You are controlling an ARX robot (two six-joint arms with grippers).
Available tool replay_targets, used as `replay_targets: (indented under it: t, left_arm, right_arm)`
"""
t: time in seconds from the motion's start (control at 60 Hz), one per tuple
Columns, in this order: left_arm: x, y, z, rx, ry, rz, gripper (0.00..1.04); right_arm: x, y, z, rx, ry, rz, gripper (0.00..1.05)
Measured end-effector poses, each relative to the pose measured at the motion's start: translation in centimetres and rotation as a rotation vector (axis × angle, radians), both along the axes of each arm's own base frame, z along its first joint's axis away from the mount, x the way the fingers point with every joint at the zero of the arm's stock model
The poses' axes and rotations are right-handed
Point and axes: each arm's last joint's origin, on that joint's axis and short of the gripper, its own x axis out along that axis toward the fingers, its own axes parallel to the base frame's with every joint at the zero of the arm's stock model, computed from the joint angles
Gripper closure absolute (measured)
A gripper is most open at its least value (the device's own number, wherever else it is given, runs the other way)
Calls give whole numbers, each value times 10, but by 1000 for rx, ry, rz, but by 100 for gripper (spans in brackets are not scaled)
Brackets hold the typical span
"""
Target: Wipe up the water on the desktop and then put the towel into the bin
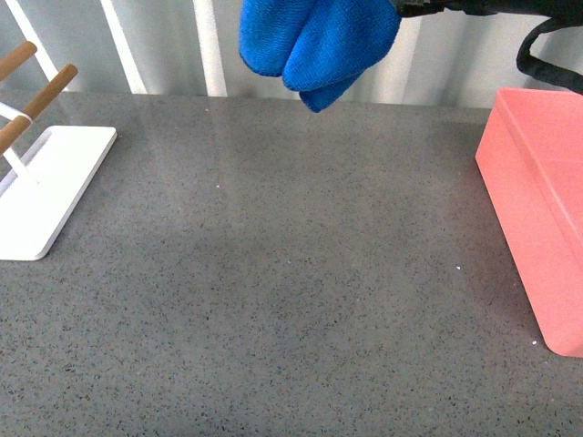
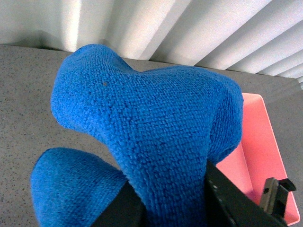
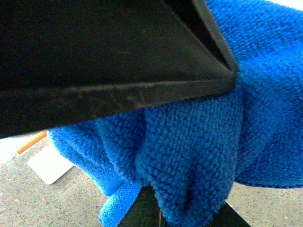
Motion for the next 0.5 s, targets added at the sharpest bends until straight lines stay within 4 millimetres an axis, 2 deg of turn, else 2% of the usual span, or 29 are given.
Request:
replay_targets:
  t: [0.2, 0.4, 0.45, 0.5]
  left_arm:
    - [0, 15, -7, 2, 9, 31, 50]
    - [4, 57, -18, 4, 41, 73, 17]
    - [7, 72, -20, 18, 35, 97, 6]
    - [7, 84, -24, 32, 39, 119, 6]
  right_arm:
    - [2, -9, 5, 3, -12, -22, 100]
    - [3, -14, 9, 6, -18, -33, 100]
    - [3, -16, 10, 7, -21, -39, 100]
    - [4, -18, 12, 9, -25, -45, 100]
